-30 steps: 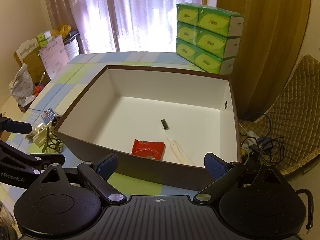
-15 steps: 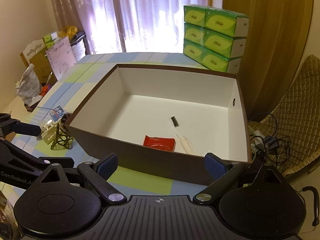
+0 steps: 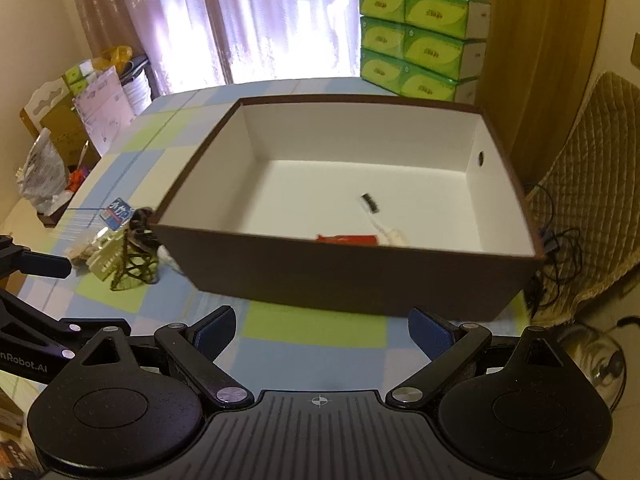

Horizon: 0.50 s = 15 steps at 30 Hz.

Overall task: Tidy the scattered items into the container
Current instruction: 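Withdraw both tools from the box back toward the item pile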

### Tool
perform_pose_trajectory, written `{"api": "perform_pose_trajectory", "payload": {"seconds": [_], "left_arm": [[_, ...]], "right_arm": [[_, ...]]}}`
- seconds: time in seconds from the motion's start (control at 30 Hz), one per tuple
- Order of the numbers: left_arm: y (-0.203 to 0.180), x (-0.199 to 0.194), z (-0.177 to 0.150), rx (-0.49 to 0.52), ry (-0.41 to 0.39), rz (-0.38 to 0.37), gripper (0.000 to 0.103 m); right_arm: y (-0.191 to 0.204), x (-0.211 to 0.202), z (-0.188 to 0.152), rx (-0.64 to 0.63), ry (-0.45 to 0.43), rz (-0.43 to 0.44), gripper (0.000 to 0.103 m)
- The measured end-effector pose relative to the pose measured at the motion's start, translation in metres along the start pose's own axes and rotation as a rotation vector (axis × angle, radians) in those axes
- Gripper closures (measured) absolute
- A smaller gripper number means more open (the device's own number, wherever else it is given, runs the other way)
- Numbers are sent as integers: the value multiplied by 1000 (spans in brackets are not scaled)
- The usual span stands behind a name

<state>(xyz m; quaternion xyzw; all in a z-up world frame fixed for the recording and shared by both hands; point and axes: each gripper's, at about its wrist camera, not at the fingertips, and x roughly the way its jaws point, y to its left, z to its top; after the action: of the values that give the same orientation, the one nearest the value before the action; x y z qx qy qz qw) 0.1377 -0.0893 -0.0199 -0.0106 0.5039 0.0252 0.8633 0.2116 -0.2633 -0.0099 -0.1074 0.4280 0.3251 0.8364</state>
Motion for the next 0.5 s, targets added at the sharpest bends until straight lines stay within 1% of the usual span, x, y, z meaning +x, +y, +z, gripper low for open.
{"api": "perform_pose_trajectory", "payload": {"seconds": [0.17, 0.33, 0.5], "left_arm": [[27, -8, -18, 22, -3, -12, 2], [62, -13, -39, 16, 11, 6, 2], [97, -17, -55, 1, 3, 29, 2]], "right_arm": [[35, 5, -11, 16, 11, 54, 5], [73, 19, -17, -8, 30, 61, 5], [101, 31, -22, 1, 30, 81, 5]]}}
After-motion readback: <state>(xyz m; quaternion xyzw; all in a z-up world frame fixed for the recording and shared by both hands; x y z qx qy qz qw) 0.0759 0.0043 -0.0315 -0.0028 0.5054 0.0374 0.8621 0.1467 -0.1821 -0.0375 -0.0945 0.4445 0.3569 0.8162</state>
